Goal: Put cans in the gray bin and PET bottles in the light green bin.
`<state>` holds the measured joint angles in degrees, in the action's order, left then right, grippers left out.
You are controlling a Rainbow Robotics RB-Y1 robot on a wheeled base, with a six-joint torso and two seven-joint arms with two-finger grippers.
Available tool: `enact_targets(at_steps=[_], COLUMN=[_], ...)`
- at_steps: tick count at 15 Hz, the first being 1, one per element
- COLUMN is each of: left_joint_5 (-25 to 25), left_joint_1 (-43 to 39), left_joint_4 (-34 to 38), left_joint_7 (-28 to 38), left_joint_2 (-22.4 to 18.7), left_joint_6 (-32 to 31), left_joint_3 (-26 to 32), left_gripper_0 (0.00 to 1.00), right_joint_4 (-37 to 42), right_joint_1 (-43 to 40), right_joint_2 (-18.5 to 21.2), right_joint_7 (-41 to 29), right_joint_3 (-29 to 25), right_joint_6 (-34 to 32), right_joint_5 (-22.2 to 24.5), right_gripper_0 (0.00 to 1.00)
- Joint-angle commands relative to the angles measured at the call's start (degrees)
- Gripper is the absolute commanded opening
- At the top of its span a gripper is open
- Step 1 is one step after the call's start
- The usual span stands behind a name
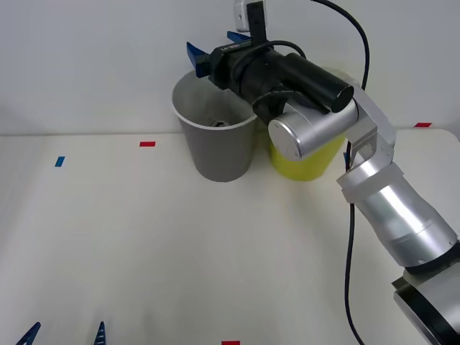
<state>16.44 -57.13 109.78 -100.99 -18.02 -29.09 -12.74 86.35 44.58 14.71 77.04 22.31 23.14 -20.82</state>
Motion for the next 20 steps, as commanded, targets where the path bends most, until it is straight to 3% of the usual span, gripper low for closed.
enact_targets(at_steps=[1, 4, 7, 14, 18, 20], left_joint_5=[0.0, 0.0, 0.0, 0.0, 0.0, 0.0], left_joint_1=[0.0, 0.0, 0.0, 0.0, 0.0, 0.0], left_joint_4=[0.0, 0.0, 0.0, 0.0, 0.0, 0.0], left_joint_7=[0.0, 0.0, 0.0, 0.0, 0.0, 0.0], left_joint_2=[0.0, 0.0, 0.0, 0.0, 0.0, 0.0], left_joint_6=[0.0, 0.0, 0.0, 0.0, 0.0, 0.0], left_joint_3=[0.0, 0.0, 0.0, 0.0, 0.0, 0.0], left_gripper_0=[1.00, 1.00, 1.00, 1.00, 1.00, 1.00], right_joint_4=[0.0, 2.3, 12.4, 33.8, 41.6, 43.7], right_joint_1=[-0.9, -2.4, -9.1, -30.6, -42.1, -49.1], right_joint_2=[-1.2, -0.6, 2.7, 9.9, 11.1, 12.3], right_joint_7=[0.2, 1.5, 2.7, 2.3, 2.2, 1.9], right_joint_3=[0.0, 0.0, 1.3, 0.1, -2.9, -4.0], right_joint_6=[-0.9, -1.0, -0.9, -1.0, -1.6, -5.1], right_joint_5=[0.0, 0.0, 0.0, 1.5, 3.2, 4.4], right_gripper_0=[0.91, 0.91, 0.91, 0.92, 0.92, 0.92])
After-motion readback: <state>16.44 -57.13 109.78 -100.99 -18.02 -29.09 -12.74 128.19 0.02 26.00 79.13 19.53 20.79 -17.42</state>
